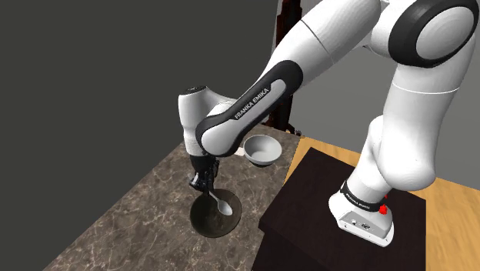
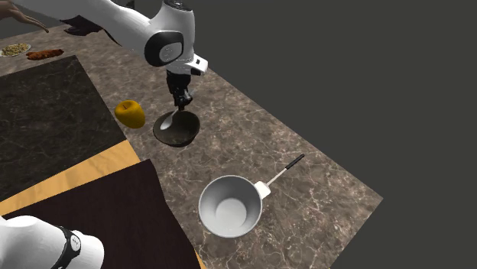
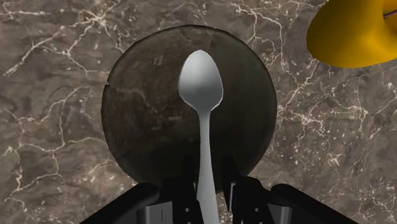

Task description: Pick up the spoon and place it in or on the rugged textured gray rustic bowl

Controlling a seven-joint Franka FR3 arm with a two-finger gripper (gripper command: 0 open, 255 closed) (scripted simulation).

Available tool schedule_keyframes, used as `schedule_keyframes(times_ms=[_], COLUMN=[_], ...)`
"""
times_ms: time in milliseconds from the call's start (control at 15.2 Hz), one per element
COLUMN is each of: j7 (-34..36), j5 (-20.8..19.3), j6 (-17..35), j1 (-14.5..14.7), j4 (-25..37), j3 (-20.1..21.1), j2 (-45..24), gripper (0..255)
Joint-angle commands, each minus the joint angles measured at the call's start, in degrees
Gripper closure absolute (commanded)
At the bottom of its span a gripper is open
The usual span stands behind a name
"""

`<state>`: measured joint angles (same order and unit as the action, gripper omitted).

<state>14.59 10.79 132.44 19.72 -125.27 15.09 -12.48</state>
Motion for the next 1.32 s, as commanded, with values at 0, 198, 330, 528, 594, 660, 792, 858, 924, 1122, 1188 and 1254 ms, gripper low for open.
schedule_keyframes(times_ms=[0, 198, 330, 528, 594, 660, 792, 858, 924, 1122, 1188, 1254], j7=[0.8, 0.7, 0.6, 0.5, 0.4, 0.4, 0.3, 0.3, 0.3, 0.2, 0.2, 0.2], j5=[0.8, 0.6, 0.4, 0.2, 0.1, 0.0, -0.2, -0.3, -0.4, -0.5, -0.5, -0.5], j6=[1.0, 3.1, 4.5, 6.6, 7.3, 8.0, 9.3, 10.0, 10.7, 11.6, 11.6, 11.6], j1=[0.6, 0.8, 0.9, 1.0, 1.1, 1.1, 1.3, 1.3, 1.4, 1.5, 1.5, 1.5], j4=[-2.7, -3.2, -3.4, -3.6, -3.6, -3.7, -3.7, -3.7, -3.7, -3.7, -3.7, -3.7], j3=[0.7, 0.7, 0.6, 0.5, 0.4, 0.4, 0.3, 0.2, 0.1, 0.0, 0.0, 0.0], j2=[2.1, 0.3, -0.9, -2.8, -3.5, -4.1, -5.5, -6.1, -6.8, -7.8, -7.8, -7.8], gripper=[255, 255, 255, 255, 255, 255, 255, 255, 255, 255, 255, 255])
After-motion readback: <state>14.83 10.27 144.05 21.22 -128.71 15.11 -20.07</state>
